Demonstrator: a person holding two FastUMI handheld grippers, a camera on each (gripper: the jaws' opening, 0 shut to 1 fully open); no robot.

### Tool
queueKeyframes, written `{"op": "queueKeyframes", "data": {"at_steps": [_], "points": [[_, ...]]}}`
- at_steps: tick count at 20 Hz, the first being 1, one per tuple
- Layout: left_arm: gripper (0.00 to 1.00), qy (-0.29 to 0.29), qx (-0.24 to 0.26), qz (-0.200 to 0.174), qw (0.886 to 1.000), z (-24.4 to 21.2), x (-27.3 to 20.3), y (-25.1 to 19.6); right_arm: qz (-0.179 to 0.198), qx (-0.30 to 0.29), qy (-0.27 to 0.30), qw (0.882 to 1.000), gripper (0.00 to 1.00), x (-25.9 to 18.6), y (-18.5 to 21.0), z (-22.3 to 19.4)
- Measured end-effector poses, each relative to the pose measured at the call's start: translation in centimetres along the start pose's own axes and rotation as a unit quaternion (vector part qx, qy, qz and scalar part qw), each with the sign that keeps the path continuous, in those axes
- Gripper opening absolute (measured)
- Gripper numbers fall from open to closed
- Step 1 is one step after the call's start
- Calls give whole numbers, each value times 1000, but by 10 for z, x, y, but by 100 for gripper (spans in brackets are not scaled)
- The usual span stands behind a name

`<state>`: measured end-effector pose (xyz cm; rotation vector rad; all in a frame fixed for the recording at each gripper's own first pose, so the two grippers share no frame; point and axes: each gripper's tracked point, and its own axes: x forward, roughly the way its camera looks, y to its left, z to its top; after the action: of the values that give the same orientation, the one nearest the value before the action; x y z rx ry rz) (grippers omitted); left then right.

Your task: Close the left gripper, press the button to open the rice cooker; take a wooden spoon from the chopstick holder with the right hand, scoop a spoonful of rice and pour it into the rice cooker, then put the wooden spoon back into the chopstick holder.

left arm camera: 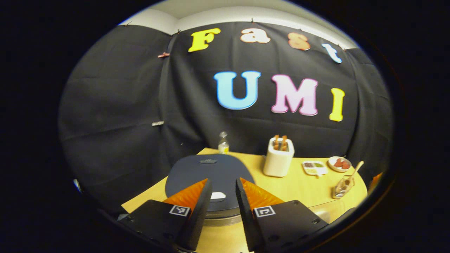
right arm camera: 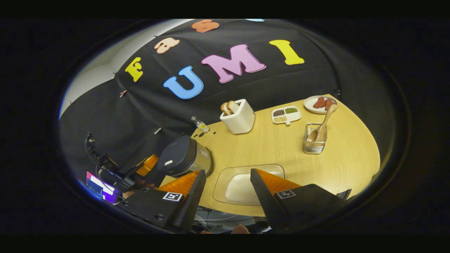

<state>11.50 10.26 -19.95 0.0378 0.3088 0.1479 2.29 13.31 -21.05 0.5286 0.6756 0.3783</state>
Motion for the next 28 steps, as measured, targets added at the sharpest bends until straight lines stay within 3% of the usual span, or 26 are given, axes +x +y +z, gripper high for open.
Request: {"op": "queueKeyframes", "data": {"at_steps": [3,5,8,10,11,12,13,15,20,28], "points": [[57,-22,-14,-54,998,21,-33,-39,-38,-31,-68,997,81,-5,-6,39],[60,-43,-29,-96,994,39,-57,-69,-73,-67,-125,987,81,-16,-10,70],[69,-79,-16,-131,988,63,-88,-94,-136,-142,-223,955,80,-50,-18,116],[76,-93,-13,-155,983,71,-101,-111,-152,-181,-261,936,81,-64,-16,127],[81,-95,-12,-163,982,71,-106,-116,-150,-194,-258,934,73,-65,-11,122],[84,-92,-14,-166,982,69,-108,-117,-153,-208,-254,932,74,-67,-11,117],[88,-88,-17,-162,983,66,-109,-115,-156,-219,-251,930,83,-70,-11,113],[94,-94,-24,-153,983,68,-114,-109,-162,-229,-257,925,88,-75,-10,114],[95,-118,-8,-147,982,78,-119,-98,-172,-238,-258,920,98,-73,-4,112],[95,-136,5,-167,976,83,-129,-94,-168,-261,-273,911,98,-83,22,105]]}}
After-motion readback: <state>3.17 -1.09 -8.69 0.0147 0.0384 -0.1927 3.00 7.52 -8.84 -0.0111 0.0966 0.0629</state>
